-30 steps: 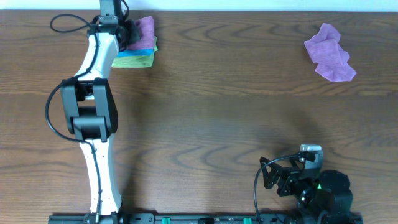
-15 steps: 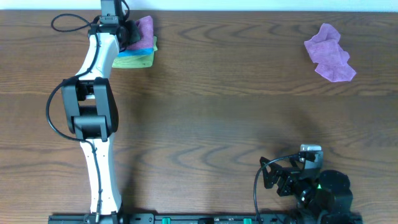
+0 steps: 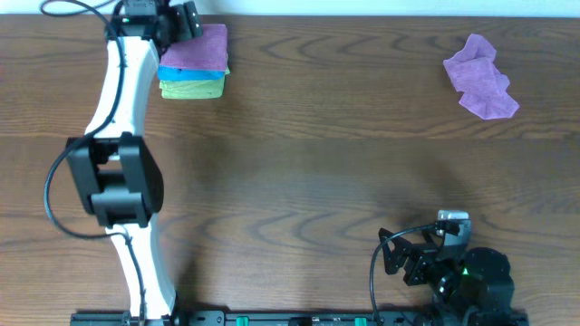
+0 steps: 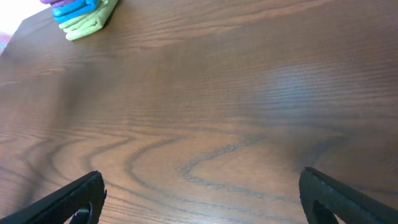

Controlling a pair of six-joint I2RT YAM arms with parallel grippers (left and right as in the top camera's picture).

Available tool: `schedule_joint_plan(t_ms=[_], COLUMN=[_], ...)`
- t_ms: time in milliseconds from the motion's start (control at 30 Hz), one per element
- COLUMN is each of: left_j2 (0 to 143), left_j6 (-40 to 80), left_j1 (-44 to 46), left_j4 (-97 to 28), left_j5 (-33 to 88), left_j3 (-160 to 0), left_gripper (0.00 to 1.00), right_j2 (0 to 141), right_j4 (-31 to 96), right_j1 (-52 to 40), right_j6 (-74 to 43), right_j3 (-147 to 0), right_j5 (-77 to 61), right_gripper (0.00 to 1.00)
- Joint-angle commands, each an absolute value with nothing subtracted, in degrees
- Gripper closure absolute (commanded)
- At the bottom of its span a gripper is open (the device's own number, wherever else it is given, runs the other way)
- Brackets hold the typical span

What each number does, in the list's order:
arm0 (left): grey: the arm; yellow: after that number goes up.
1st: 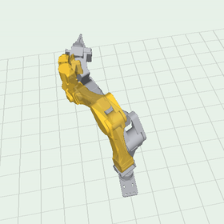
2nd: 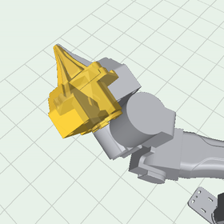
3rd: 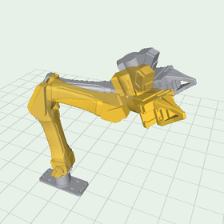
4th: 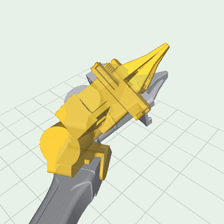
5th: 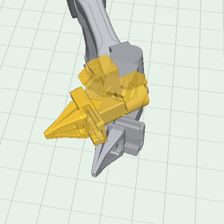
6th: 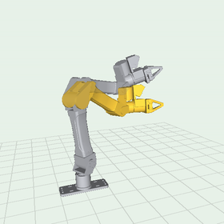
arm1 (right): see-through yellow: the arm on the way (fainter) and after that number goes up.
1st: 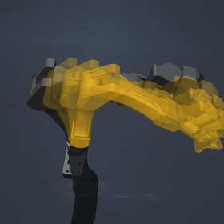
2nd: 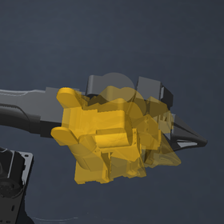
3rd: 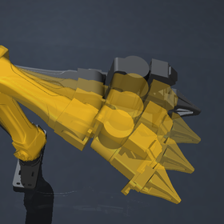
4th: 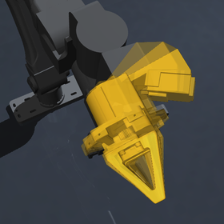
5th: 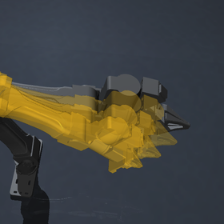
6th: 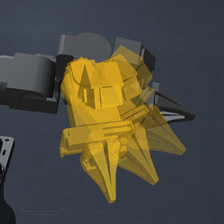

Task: Fold the cloth

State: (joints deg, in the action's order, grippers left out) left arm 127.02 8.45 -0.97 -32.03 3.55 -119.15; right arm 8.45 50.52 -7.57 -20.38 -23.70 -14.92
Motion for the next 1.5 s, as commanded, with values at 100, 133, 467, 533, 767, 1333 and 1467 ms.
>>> schedule_joint_plan(t_ms=[100, 133, 467, 533, 767, 1333, 1467], left_j2=[119.8, 119.0, 114.0, 113.4, 111.2, 105.6, 100.0], left_j6=[5.5, 5.6, 5.8, 5.7, 6.5, 2.4, 1.3], left_j1=[-1.2, -1.2, -1.1, -1.1, -1.1, -0.8, -0.8], left_j4=[-34.5, -34.5, -34.4, -35.0, -40.5, -66.9, -66.6], left_j5=[2.4, 2.4, 2.6, 2.1, 0.7, 7.5, 6.9], left_j3=[-119.1, -119.1, -119.1, -119.1, -119.1, -118.1, -113.3], left_gripper=[0.05, 0.04, 0.04, 0.05, 0.04, 0.05, 0.04], right_j2=[8.0, 8.0, 8.0, 8.0, 8.0, 8.0, 8.0], right_j4=[50.6, 50.6, 50.6, 50.6, 50.6, 50.6, 50.6], right_j1=[-7.0, -7.0, -7.0, -7.0, -7.0, -7.0, -7.0], right_j6=[-20.8, -20.8, -20.8, -20.8, -20.8, -20.8, -20.8], right_j3=[-23.6, -23.6, -23.6, -23.6, -23.6, -23.6, -23.6], right_j5=[-14.5, -14.5, -14.5, -14.6, -14.6, -14.6, -14.6], right_gripper=[0.01, 0.01, 0.01, 0.01, 0.01, 0.01, 0.01])
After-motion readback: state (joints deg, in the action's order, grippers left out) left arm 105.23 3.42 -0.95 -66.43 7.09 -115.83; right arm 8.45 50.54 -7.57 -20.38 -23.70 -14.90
